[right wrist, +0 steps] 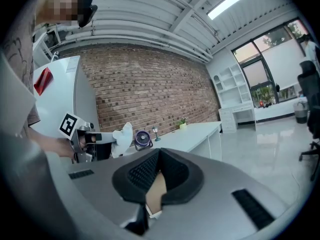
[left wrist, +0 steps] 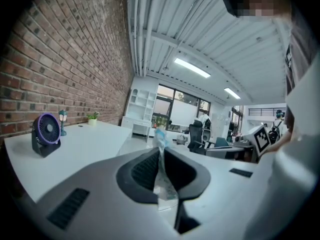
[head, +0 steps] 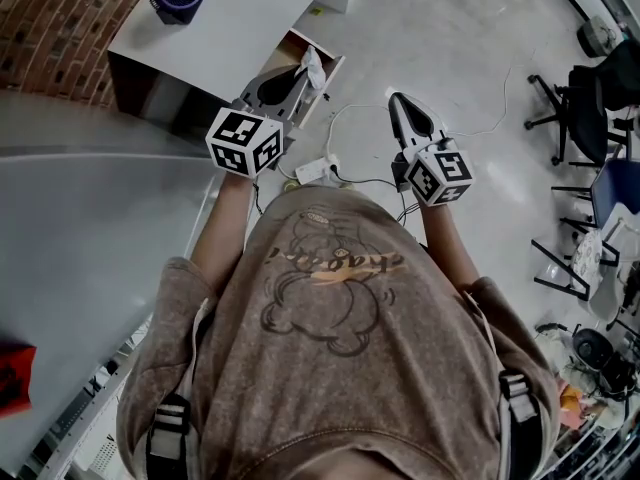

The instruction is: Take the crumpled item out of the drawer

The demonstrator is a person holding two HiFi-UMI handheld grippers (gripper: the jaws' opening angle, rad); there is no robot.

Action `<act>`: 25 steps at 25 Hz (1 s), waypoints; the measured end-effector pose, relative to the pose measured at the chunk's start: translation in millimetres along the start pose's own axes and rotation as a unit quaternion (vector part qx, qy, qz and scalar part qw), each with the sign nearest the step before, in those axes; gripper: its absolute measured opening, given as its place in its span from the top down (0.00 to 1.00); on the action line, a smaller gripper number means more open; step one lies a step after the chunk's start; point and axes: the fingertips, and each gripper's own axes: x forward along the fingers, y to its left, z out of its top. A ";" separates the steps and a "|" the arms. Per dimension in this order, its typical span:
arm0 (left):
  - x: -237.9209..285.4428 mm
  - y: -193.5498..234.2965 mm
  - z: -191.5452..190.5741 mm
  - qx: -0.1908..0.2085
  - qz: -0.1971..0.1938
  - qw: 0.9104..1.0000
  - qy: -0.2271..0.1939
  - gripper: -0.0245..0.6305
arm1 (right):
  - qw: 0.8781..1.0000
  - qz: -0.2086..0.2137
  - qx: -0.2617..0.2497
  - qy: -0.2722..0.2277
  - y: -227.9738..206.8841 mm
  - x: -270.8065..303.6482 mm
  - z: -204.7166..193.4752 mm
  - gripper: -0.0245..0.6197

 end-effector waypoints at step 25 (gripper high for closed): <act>-20.0 1.5 -4.7 -0.016 0.020 1.000 0.001 0.92 | 1.000 0.019 -0.005 0.006 11.8 3.1 1.9 0.97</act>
